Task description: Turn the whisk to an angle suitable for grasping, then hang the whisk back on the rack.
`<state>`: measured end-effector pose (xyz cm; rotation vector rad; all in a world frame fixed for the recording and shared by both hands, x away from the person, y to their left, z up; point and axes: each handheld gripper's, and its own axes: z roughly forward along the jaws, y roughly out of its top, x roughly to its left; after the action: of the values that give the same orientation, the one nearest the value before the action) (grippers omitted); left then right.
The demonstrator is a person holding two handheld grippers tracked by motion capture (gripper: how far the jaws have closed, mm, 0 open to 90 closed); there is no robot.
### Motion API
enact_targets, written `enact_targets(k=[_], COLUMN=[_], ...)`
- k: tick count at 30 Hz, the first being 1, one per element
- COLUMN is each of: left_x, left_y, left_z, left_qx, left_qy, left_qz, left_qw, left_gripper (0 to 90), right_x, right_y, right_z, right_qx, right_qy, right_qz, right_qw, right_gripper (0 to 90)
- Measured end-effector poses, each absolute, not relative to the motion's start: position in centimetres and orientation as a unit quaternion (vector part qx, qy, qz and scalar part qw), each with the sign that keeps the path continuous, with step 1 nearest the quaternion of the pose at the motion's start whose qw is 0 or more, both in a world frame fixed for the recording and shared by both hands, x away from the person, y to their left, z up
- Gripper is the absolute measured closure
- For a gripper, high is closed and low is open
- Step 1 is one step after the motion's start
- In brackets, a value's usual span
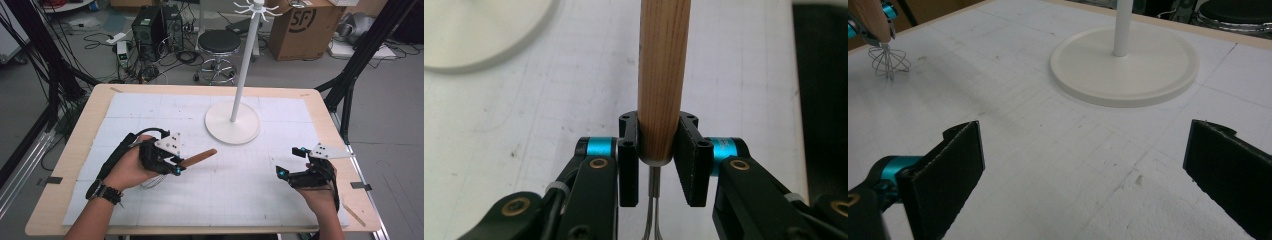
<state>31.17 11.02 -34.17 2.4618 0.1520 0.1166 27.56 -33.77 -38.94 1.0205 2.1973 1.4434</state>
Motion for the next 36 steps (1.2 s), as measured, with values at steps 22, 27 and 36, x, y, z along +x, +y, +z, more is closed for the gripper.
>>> enact_targets(k=[22, 27, 36], left_x=[31.5, 31.8, 32.2], left_y=[12.8, 13.3, 13.0], left_z=[-31.5, -31.1, -29.7], left_qx=[0.899, 0.89, 0.87], left_qy=[0.091, 0.101, 0.108], left_qz=[0.05, 0.047, 0.041], left_qw=[0.425, 0.443, 0.479], left_gripper=[73.8, 73.8, 73.8], right_x=[28.0, 27.9, 27.6], right_y=[-33.4, -33.3, -33.4], right_z=[-38.6, -38.6, -38.5], right_qx=[0.354, 0.354, 0.35], right_qy=[0.768, 0.769, 0.77], right_qz=[0.508, 0.506, 0.508], right_qw=[0.162, 0.163, 0.163], right_gripper=[1.7, 1.7, 1.7])
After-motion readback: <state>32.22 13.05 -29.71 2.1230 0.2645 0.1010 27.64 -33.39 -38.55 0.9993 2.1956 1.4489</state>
